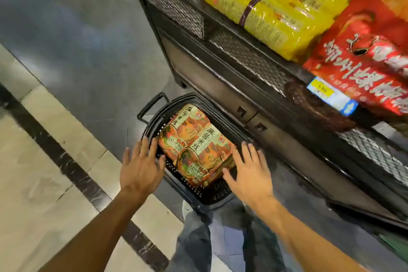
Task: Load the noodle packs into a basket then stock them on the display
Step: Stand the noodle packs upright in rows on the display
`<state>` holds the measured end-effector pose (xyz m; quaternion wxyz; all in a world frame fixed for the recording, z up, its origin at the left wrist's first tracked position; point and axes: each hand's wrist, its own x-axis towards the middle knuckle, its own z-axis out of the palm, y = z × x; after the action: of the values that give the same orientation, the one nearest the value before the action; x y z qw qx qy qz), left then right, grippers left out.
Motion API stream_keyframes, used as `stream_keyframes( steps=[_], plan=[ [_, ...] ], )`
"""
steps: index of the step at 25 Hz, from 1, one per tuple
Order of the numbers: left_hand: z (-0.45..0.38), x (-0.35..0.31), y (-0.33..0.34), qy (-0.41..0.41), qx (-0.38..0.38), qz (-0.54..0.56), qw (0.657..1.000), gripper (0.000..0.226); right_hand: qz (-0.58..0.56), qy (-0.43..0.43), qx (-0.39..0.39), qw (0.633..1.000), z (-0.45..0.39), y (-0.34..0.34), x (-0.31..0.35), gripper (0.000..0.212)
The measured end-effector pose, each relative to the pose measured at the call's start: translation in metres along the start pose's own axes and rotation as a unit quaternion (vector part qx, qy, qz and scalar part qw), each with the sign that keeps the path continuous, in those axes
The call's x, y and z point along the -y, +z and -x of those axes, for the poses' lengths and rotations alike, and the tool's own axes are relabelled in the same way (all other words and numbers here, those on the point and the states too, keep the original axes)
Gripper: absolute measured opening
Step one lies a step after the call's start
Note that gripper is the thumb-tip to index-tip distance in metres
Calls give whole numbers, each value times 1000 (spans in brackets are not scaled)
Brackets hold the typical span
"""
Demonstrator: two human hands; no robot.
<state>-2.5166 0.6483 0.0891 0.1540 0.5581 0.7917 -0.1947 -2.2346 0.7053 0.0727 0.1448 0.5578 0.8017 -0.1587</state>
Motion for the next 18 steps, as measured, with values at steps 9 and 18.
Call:
stream_keyframes(
  steps=[9, 18],
  plan=[
    [-133, -13, 144, 70, 30, -36, 996, 69, -96, 124, 39, 987, -37, 183, 27, 91],
    [-257, -2, 248, 110, 75, 60, 989, 80, -249, 247, 113, 930, -105, 285, 50, 120]
  ],
)
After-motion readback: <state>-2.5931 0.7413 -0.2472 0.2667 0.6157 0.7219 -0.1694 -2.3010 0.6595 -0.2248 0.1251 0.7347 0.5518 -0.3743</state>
